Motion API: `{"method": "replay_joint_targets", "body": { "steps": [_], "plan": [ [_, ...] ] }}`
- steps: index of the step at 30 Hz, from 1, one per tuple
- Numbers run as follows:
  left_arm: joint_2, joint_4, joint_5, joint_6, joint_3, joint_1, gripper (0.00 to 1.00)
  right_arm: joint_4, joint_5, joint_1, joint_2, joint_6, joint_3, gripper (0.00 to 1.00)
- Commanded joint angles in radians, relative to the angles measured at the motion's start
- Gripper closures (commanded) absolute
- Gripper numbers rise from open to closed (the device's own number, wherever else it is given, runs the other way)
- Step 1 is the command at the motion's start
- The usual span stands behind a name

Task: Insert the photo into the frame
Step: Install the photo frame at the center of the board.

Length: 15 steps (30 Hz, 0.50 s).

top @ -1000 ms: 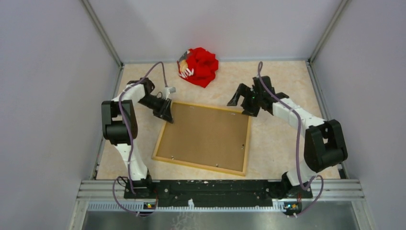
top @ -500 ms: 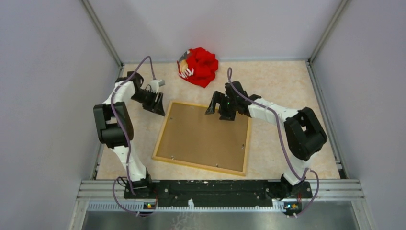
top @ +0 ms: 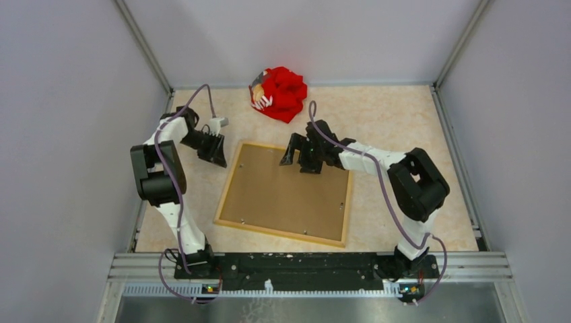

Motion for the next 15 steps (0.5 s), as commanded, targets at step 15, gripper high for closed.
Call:
{"method": "replay_joint_targets", "body": {
  "steps": [15],
  "plan": [
    [0.062, -0.093, 0.008, 0.099, 0.011, 0.001, 0.75, 0.071, 0.001, 0.068, 0.08, 0.049, 0.092, 0.1]
  ]
}}
